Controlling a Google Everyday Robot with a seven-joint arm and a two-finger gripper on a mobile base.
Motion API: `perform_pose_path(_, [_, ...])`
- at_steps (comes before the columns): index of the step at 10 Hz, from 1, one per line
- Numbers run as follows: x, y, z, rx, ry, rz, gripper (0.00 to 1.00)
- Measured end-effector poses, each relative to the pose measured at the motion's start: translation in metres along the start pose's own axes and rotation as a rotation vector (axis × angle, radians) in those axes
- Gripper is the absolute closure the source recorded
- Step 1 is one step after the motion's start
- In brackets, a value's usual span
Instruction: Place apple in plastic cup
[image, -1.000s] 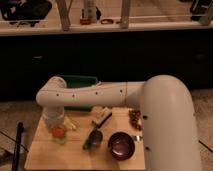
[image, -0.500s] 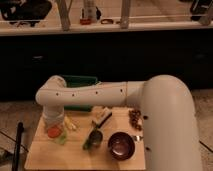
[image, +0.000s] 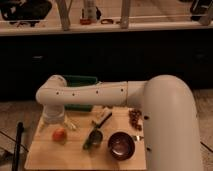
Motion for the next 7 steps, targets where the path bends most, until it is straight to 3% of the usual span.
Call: perform_pose_path(7, [0.0000,0.0004,-0.0091,0.003,0.015,0.001,0.20])
